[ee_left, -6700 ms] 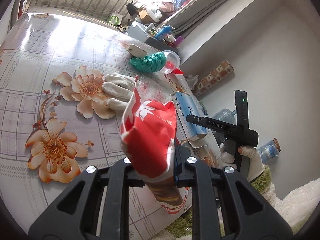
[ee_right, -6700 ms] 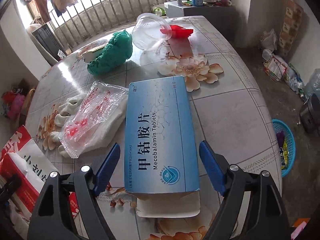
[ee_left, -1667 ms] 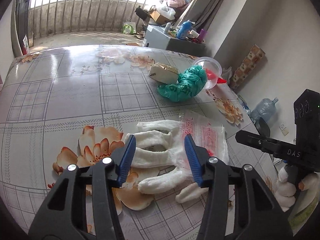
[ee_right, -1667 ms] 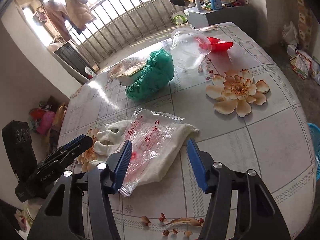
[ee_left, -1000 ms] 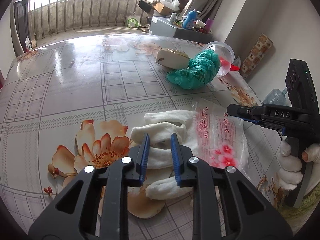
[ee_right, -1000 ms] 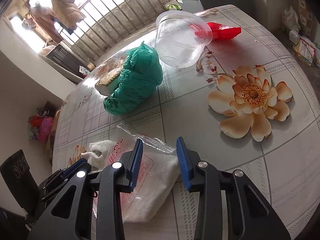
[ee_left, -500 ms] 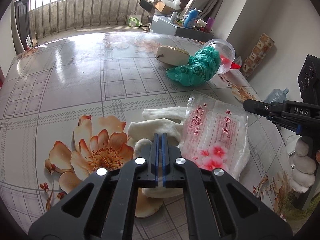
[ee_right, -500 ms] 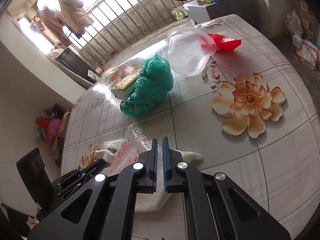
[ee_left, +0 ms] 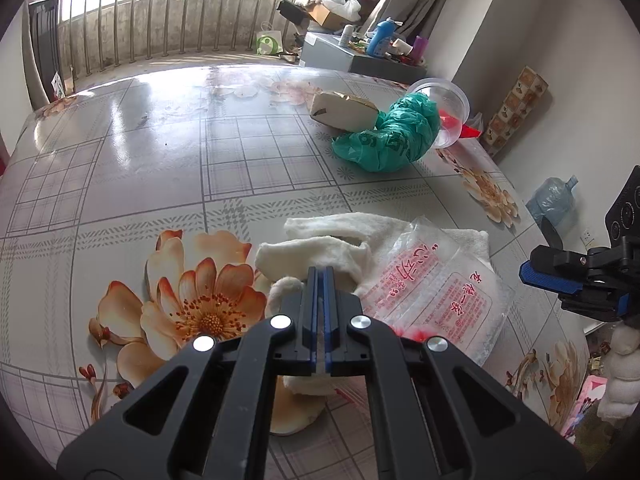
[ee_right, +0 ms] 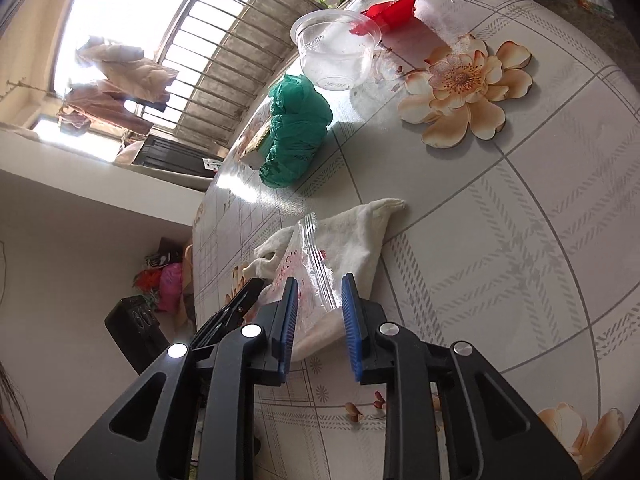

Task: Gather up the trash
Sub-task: 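Carry gloves and plastic bag to the blue wastebasket and open both tools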

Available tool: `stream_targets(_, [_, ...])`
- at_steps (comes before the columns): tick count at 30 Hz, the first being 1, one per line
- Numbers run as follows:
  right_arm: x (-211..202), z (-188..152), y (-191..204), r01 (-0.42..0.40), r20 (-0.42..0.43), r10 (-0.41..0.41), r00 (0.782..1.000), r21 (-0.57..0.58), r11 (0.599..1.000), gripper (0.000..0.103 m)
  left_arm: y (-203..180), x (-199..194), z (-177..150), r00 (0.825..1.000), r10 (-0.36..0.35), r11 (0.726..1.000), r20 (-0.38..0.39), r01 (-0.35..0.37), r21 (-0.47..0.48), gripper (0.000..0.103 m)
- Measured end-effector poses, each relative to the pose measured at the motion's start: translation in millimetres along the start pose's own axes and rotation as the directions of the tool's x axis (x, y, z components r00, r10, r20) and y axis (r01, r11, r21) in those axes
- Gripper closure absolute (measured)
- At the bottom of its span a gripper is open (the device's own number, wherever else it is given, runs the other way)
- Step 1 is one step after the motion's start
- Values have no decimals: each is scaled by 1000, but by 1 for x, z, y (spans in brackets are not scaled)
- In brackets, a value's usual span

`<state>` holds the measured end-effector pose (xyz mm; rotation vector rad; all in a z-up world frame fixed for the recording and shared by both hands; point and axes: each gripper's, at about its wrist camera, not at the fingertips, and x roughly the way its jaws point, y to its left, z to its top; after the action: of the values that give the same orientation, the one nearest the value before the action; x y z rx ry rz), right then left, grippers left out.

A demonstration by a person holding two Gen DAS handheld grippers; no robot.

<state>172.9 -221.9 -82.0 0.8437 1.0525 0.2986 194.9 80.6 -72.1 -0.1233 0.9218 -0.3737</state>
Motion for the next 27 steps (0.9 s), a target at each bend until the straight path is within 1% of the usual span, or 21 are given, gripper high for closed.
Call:
stream_targets(1, [-7, 2, -2, -3, 41, 2, 999, 22, 1000, 60, 0, -1, -1, 1000, -1, 1000, 1, 1, -1, 103])
stream_targets(2, [-13, 3, -4, -5, 74, 2, 997, 34, 999, 59, 0, -1, -1, 1000, -1, 1000, 1, 1, -1, 103])
stream_targets(3, [-17, 5, -4, -9, 81, 6, 997, 37, 999, 59, 1, -1, -1, 1000, -1, 1000, 1, 1, -1, 103])
stream_targets(4, [-18, 5, -3, -25, 71, 22, 997, 33, 999, 59, 1, -1, -1, 1000, -2, 1000, 0, 2, -1, 103])
stream_targets(7, [-9, -6, 9, -63, -15, 63, 998, 4, 998, 59, 1, -1, -1, 1000, -1, 1000, 2, 1, 0, 103])
stream_targets(9, [3, -16, 13, -78, -86, 78, 993, 6, 997, 59, 1, -1, -1, 1000, -2, 1000, 2, 2, -3, 103])
stream_targets(11, [19, -28, 13, -74, -153, 76, 985, 19, 997, 59, 2, -1, 0, 1000, -3, 1000, 3, 3, -4, 103])
stream_targets(13, [33, -36, 10, -65, -191, 73, 979, 45, 997, 59, 2, -2, 0, 1000, -4, 1000, 3, 4, -4, 103])
stream_targets(16, [50, -41, 9, -70, -225, 86, 970, 77, 995, 62, 2, -2, -1, 1000, -6, 1000, 1, 6, -4, 103])
stream_targets(18, [57, -43, 11, -76, -236, 95, 967, 90, 993, 66, 2, -4, -1, 1000, -10, 1000, 1, 10, -6, 103])
stream_targets(20, [60, -43, 16, -94, -235, 114, 965, 93, 991, 68, 2, -4, -1, 1000, -14, 1000, 2, 14, -9, 103])
stream_targets(27, [60, -37, 21, -131, -198, 147, 969, 93, 987, 71, 3, -4, -2, 1000, -17, 1000, 3, 17, -11, 103])
